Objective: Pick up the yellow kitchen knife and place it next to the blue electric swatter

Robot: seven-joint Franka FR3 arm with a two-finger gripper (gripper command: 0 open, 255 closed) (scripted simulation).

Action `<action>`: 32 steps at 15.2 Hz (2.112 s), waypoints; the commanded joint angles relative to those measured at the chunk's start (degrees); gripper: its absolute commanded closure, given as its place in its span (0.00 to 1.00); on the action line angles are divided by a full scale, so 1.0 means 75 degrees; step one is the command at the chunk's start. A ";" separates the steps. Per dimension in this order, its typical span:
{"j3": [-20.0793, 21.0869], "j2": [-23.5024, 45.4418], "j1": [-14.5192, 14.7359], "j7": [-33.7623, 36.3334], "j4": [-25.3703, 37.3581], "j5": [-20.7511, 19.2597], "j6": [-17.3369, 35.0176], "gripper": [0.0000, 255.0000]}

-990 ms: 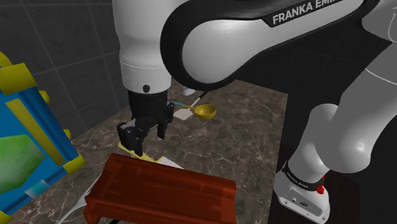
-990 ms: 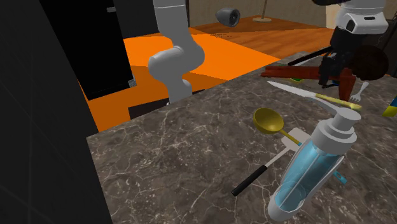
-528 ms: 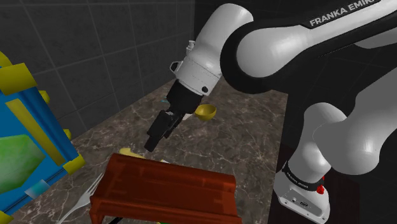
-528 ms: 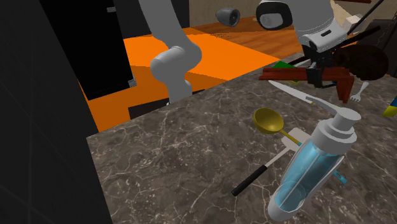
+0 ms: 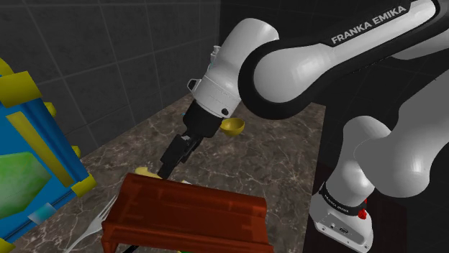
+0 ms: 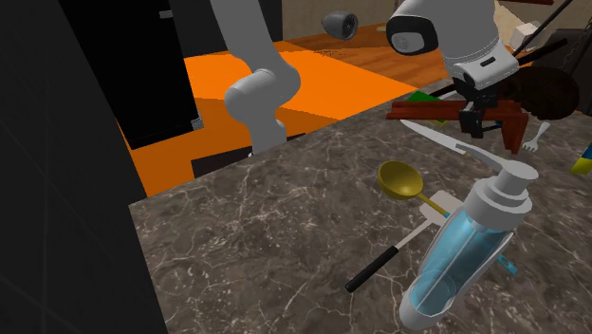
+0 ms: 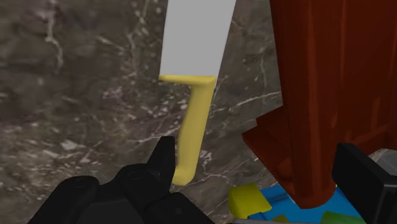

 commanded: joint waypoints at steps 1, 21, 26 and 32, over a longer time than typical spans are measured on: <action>0.0001 0.0003 0.0001 -0.0002 0.0000 0.0003 0.0005 0.00; 0.1756 0.0127 -0.1228 0.3192 0.0252 -0.2732 0.0056 0.00; 0.3818 -0.1100 -0.2569 0.5706 -0.1099 -0.4341 0.1052 0.00; 0.4563 -0.0398 -0.3426 0.6004 -0.1033 -0.4763 0.1763 0.00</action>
